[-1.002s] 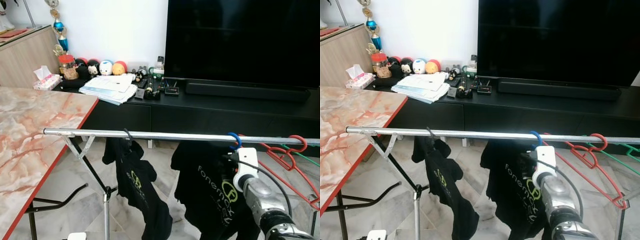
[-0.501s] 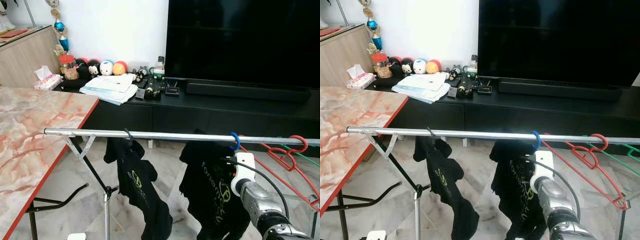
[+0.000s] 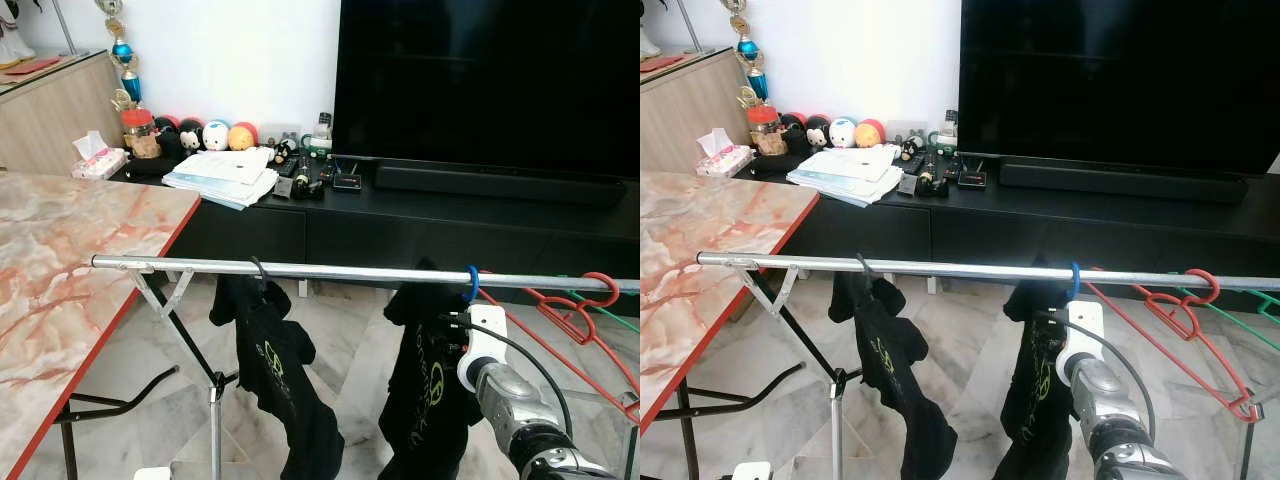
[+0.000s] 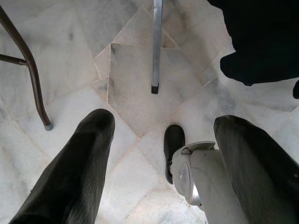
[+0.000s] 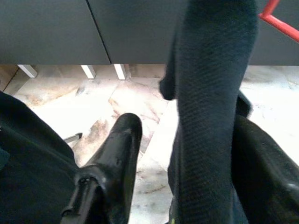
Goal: Hang hanger
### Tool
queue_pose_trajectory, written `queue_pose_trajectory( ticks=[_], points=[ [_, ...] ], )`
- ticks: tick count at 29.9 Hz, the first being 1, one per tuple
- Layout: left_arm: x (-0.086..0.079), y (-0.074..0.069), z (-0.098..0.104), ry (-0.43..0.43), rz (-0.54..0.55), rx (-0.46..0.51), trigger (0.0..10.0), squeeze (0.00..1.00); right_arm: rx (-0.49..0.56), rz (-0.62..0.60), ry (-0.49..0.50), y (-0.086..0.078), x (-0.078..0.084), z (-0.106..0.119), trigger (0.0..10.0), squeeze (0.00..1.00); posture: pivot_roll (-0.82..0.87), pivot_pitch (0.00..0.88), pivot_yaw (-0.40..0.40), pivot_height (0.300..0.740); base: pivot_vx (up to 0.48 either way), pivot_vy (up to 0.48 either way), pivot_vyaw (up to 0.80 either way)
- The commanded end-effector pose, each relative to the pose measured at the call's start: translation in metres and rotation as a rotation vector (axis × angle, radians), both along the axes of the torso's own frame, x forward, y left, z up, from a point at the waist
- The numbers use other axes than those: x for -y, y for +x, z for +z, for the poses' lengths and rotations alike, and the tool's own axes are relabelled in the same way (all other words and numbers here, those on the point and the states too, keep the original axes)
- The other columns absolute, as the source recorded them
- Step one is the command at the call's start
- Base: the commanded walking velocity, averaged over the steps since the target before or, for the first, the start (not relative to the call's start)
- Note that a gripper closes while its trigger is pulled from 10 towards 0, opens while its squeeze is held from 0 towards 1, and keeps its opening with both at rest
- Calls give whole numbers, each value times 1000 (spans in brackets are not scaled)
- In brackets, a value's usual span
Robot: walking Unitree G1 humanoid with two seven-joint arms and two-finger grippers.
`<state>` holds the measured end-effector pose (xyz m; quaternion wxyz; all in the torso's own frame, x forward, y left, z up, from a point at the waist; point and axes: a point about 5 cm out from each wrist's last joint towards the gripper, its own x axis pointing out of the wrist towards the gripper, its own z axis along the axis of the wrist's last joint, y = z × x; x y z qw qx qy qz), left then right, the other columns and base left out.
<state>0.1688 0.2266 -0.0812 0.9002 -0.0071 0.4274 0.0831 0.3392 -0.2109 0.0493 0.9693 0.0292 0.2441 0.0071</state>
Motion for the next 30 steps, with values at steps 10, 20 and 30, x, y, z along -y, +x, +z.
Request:
queue_pose_trajectory(
  ticks=[10, 20, 30],
  points=[
    [0, -7, -4, -8, 15, -25, 10000, 0, 8, 0, 26, 1, -8, -1, 0, 0, 108, 0, 2, 740, 0, 0, 0],
    [1, -8, -4, -13, 13, -21, 10000, 0, -2, -18, 40, -4, -9, -8, 0, 0, 104, 0, 4, 740, 0, 0, 0],
    [2, -7, -3, -12, 16, -13, 10000, 0, 100, -70, -19, 0, -8, 1, 0, 0, 101, 0, -4, 740, 0, 0, 0]
  ],
)
